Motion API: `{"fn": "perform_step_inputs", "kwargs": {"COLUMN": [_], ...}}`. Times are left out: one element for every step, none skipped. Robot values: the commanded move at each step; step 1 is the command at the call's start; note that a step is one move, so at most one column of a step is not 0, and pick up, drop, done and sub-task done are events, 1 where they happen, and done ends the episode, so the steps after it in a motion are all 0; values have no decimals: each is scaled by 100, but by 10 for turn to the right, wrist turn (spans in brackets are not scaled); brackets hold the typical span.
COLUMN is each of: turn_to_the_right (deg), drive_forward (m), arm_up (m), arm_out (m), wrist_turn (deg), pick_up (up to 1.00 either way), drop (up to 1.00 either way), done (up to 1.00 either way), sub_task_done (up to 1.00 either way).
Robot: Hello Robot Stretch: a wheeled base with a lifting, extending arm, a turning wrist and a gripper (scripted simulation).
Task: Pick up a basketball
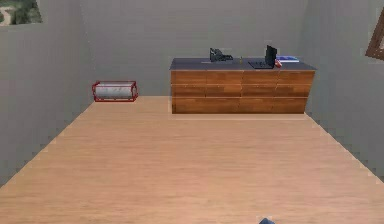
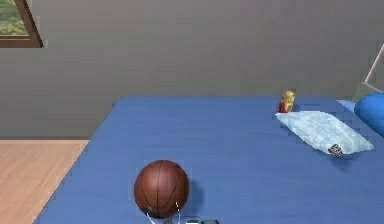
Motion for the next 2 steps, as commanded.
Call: {"fn": "perform_step_inputs", "kwargs": {"turn_to_the_right": [0, 0], "drive_forward": [0, 0], "arm_up": [10, 0], "arm_out": [0, 0], "wrist_turn": [0, 0], "pick_up": [0, 0], "drop": [0, 0], "done": [0, 100], "sub_task_done": [0, 0]}}
